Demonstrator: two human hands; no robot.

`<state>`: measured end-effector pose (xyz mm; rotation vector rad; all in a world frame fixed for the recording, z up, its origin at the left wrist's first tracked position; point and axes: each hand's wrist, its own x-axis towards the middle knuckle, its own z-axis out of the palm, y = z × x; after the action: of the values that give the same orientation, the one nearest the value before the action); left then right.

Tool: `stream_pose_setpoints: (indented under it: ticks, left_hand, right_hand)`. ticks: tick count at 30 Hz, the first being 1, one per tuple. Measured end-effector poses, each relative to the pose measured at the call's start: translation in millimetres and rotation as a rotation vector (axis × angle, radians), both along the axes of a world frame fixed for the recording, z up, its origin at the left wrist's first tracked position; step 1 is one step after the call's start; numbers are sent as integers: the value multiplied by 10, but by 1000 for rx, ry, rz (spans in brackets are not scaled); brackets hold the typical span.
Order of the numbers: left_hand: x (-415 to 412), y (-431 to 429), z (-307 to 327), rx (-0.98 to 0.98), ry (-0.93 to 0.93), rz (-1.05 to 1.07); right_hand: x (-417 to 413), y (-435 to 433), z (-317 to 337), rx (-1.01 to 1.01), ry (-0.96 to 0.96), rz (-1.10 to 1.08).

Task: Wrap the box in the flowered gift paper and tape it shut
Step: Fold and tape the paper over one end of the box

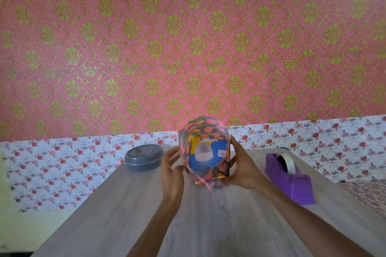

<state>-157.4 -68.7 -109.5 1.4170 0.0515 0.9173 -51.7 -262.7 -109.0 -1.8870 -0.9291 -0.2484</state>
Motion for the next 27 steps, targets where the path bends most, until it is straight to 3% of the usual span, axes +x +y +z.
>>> stream_pose_setpoints:
  ticks: [2,4,6,7,10,15,19,24,27]
  left_hand:
    - [-151,-89,188,158,-214,232]
    - [-305,-177,383,601,-259,319]
    - [-342,-268,464,1120,-79,478]
    - [-333,-319,471,1290,18,561]
    - [-284,-445,475,1518,176,701]
    - [-263,-475,614,1435,131,602]
    - [-320,-479,618,1343,-113,462]
    - [-429,-157,536,866,-381,476]
    - [-281,89,304,529,-227,415]
  right_hand:
    - [35,21,14,-74,-42,-64]
    - [94,33,-16,-139,-61,-101]
    - [125,47,-37,-152,-67,-128]
    - [137,55,-45,-146,-72,-130]
    - [125,58,-23,-139,-84,-127]
    - [59,45,10,-65,-99,-35]
    - [87,48,-27,-62,-72,3]
    - [157,-49,-87,-41,56,-72]
    - [195,-92,-74,15,120,-78]
